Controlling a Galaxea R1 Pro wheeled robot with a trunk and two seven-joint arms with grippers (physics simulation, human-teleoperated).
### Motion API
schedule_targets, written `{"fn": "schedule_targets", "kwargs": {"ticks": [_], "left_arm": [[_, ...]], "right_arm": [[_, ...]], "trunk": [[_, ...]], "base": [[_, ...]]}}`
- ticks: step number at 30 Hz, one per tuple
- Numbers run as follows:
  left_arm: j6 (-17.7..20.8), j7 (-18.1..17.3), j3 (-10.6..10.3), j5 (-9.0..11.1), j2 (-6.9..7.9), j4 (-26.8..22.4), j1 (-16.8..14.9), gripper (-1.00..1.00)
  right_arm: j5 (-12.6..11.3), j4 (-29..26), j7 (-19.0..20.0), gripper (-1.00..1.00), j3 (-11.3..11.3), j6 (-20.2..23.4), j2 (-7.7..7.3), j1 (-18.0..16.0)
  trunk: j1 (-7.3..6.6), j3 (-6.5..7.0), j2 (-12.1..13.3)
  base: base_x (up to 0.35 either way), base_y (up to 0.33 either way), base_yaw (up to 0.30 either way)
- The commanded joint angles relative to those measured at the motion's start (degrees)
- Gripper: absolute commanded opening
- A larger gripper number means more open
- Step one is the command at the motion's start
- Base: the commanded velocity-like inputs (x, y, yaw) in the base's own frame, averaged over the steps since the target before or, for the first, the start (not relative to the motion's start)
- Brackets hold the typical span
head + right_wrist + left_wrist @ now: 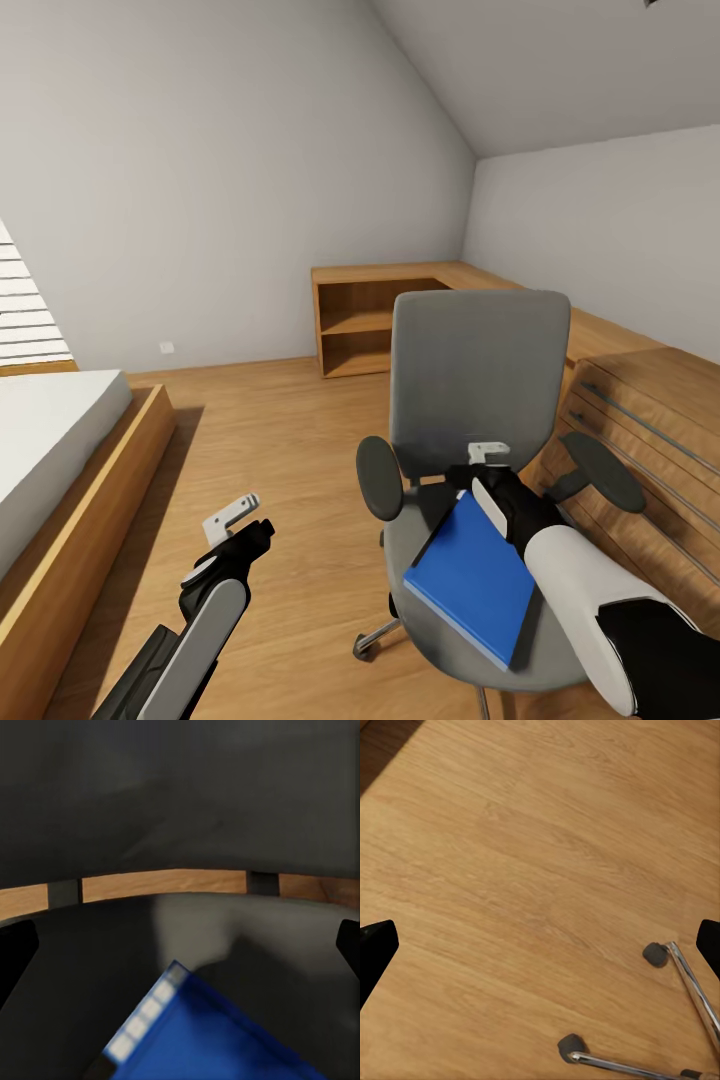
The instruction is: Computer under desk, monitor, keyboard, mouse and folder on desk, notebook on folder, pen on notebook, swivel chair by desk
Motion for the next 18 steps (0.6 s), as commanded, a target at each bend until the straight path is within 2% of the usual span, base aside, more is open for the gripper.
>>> {"fn": "schedule_targets", "kwargs": {"ticks": [1, 18], "left_arm": [[0.38, 0.38, -0.09, 0.17, 0.05, -0.07, -0.06, 1.0], [0.37, 0.38, -0.12, 0.17, 0.01, -0.08, -0.06, 1.0]], "right_arm": [[-0.53, -0.09, -0.45, 1.0, 0.47, 0.25, -0.07, -0.03], [-0.26, 1.04, -0.45, 1.0, 0.47, -0.74, -0.07, -0.03]], "trunk": [[-0.01, -0.06, -0.03], [-0.01, -0.06, -0.03]], "base": [[0.0, 0.0, 0.0], [0.0, 0.0, 0.0]]}}
